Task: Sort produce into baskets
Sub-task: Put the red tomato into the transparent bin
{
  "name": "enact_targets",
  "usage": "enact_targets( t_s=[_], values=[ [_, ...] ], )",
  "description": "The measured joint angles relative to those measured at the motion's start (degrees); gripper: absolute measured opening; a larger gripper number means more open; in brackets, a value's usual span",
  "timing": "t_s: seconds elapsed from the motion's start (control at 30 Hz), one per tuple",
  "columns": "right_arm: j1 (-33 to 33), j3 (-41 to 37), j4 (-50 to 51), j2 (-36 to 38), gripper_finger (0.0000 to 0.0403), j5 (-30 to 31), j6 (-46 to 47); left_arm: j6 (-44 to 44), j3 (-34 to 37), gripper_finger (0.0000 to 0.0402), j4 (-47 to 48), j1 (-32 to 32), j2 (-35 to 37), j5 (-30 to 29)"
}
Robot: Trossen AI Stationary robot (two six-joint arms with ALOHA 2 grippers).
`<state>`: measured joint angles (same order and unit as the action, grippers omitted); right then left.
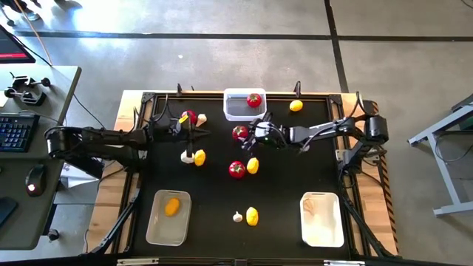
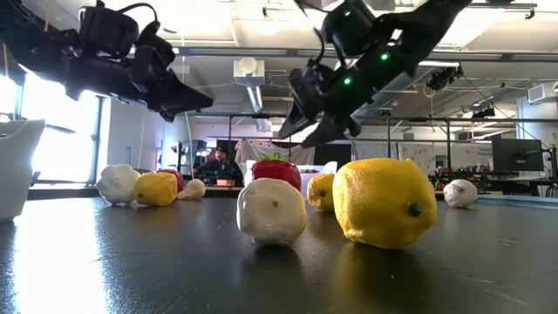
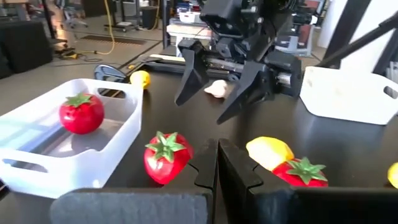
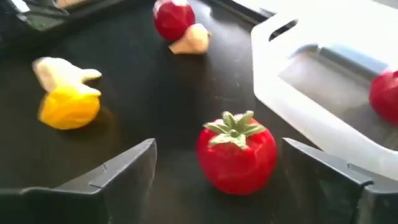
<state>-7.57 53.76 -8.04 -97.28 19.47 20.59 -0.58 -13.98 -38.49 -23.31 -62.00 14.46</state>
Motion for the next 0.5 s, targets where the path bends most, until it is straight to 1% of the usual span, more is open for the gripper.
enact_targets(
  t_s=[0.17,0.3,0.37,0.5],
  values=[
    [-0.87,6.6,5.25,-3.48,0.0338,0.0,-4.68,-0.26,0.0,0.0,-0.01,-1.19,-0.02,-0.07],
    [-0.86,12.68,13.8,-7.2,0.0338,1.38,-8.94,-0.24,0.0,0.0,-0.01,-2.11,-0.02,-0.09],
    [-1.37,15.26,17.49,-9.12,0.0338,1.59,-10.32,-0.26,0.0,0.0,0.0,-2.54,-0.02,-0.08],
    [-2.49,19.15,21.69,-11.96,0.0337,1.07,-11.72,-0.26,0.0,0.0,0.01,-3.38,-0.02,-0.09]
  ],
)
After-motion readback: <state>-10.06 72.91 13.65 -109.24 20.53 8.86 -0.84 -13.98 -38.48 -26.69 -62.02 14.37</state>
